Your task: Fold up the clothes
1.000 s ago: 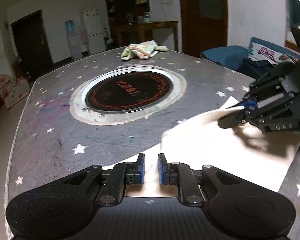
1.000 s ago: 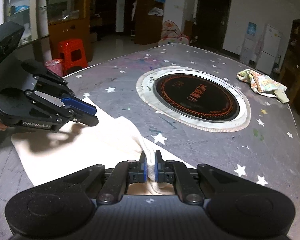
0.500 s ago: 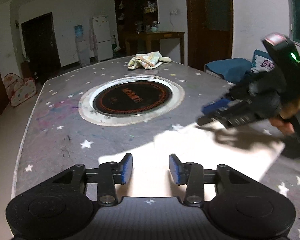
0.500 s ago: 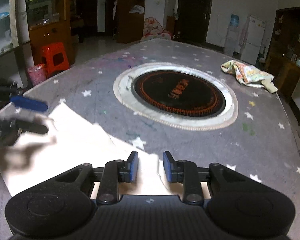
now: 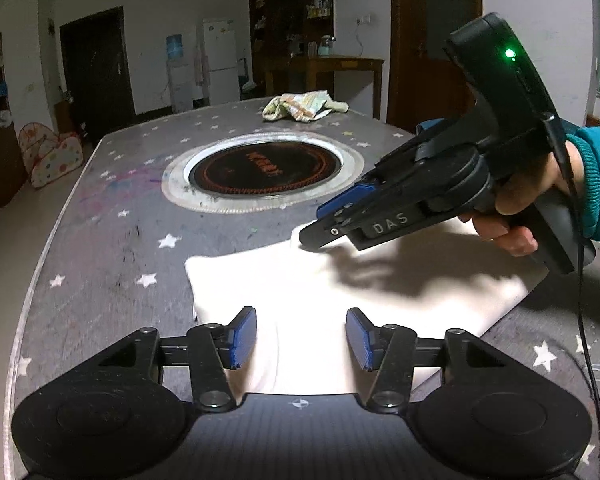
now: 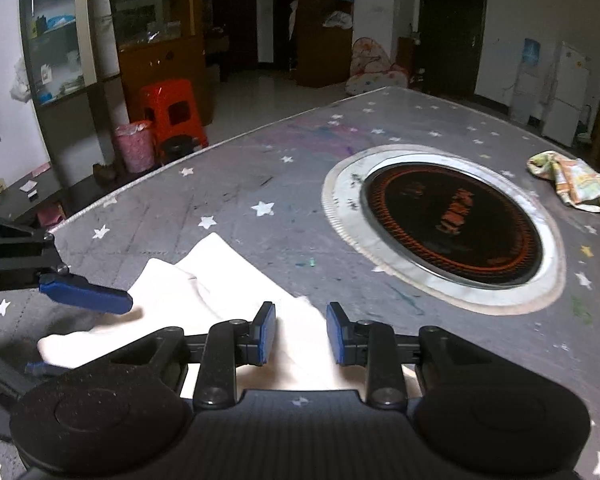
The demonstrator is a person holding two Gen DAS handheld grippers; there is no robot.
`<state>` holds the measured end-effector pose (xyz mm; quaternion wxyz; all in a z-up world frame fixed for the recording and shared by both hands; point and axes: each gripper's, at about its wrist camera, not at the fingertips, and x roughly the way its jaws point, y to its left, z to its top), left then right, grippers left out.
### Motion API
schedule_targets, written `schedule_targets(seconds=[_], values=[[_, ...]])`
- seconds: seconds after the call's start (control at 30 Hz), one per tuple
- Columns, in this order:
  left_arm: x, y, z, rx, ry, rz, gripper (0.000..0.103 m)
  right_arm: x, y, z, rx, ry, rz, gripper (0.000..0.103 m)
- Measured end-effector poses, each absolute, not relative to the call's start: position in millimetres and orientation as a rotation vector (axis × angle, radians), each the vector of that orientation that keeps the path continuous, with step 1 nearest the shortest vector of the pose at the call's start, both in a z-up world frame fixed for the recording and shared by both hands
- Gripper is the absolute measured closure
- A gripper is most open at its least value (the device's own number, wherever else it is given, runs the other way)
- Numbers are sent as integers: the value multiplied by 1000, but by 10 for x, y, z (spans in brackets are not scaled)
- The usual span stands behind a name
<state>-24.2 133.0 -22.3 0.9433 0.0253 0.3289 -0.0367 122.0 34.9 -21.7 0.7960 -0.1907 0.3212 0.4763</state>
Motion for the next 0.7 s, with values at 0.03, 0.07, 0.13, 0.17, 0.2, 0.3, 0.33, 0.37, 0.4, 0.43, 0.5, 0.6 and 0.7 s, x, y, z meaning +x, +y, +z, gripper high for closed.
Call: schedule_targets(seconds=[0.03, 0.07, 0.13, 0.17, 0.2, 0.3, 0.33, 0.37, 0.4, 0.43, 0.5, 0.6, 0.7], values=[[-238, 1342, -239, 50, 674, -75, 48, 1222, 376, -236, -417, 695, 1026, 76], [-237, 1352, -251, 48, 676, -76, 48, 1226, 399, -264, -427, 700, 1025, 77], [-236, 1365, -272, 46, 679, -77, 46, 1232, 427, -296, -440, 701, 1024, 79], [-236, 1372, -284, 45, 680, -78, 45, 1239, 433, -300, -436, 703, 1024, 83], [-236, 1378, -294, 44, 681, -78, 45, 1245, 439, -299, -432, 709, 1027, 86], [-235, 1399, -316, 36, 682, -80, 45, 1255, 456, -291, -443, 705, 1027, 85], [-236, 1404, -321, 31, 682, -81, 45, 1263, 461, -293, -440, 707, 1027, 85], [-238, 1409, -325, 29, 681, -80, 45, 1269, 467, -298, -438, 709, 1028, 85], [-241, 1415, -328, 28, 681, -80, 45, 1267, 476, -303, -440, 708, 1030, 87], [-247, 1420, -324, 25, 678, -79, 44, 1264, 485, -307, -441, 706, 1032, 88], [-265, 1424, -314, 24, 673, -74, 41, 1242, 489, -289, -444, 689, 1025, 97], [-286, 1447, -301, 23, 668, -63, 38, 1206, 488, -247, -459, 650, 1016, 97], [-291, 1484, -292, 13, 666, -62, 40, 1186, 473, -167, -448, 597, 1003, 98]])
